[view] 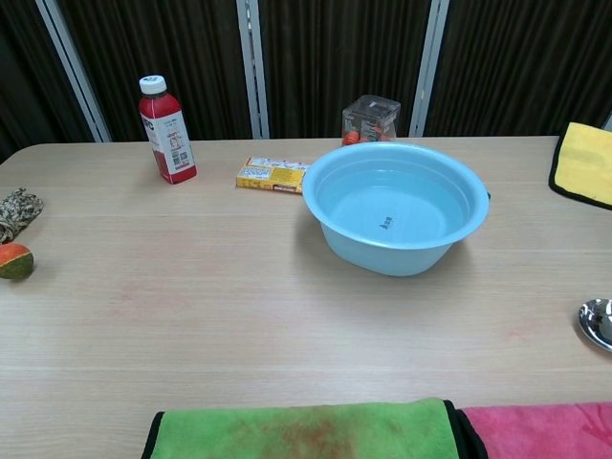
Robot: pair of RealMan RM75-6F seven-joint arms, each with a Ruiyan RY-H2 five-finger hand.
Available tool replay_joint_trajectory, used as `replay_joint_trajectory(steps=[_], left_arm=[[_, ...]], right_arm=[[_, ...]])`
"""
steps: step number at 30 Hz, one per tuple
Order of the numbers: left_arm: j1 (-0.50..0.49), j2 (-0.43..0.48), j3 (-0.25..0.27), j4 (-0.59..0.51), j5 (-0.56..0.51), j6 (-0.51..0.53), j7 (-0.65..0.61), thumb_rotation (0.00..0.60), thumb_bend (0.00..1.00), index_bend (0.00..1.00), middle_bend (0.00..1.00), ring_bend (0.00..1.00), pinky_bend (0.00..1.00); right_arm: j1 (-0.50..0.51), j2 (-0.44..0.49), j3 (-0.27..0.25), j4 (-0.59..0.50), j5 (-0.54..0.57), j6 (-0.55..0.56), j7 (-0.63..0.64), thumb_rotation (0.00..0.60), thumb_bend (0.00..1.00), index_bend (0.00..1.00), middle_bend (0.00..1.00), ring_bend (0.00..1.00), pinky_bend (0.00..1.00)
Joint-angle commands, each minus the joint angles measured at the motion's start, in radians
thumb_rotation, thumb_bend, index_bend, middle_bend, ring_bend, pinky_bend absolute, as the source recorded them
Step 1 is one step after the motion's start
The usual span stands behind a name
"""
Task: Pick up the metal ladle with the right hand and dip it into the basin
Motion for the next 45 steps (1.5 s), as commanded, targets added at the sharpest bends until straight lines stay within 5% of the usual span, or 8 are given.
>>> replay_joint_trajectory(steps=[1,21,34,45], left_arm=[[-0.001,0.0,0.0,0.0,0.0,-0.002,0.0,0.501,0.22,0.0,0.0,0.0,0.0],[-0.006,-0.008,0.004,-0.001,0.001,-0.012,0.017,0.503,0.22,0.0,0.0,0.0,0.0],[-0.009,-0.01,0.006,-0.002,0.003,-0.015,0.019,0.503,0.22,0.0,0.0,0.0,0.0],[-0.008,-0.004,0.002,-0.001,-0.005,-0.015,0.002,0.506,0.22,0.0,0.0,0.0,0.0]], right_arm=[[0.003,0.014,-0.001,-0.011,0.0,-0.01,0.021,0.6,0.56,0.68,0.0,0.0,0.0],[0.009,0.203,0.027,-0.078,-0.07,-0.072,0.279,0.6,0.57,0.68,0.0,0.0,0.0],[0.066,0.336,0.051,-0.268,-0.031,-0.068,0.166,0.6,0.57,0.68,0.0,0.0,0.0],[0.23,0.374,0.082,-0.345,0.159,-0.223,0.07,0.6,0.57,0.68,0.0,0.0,0.0]])
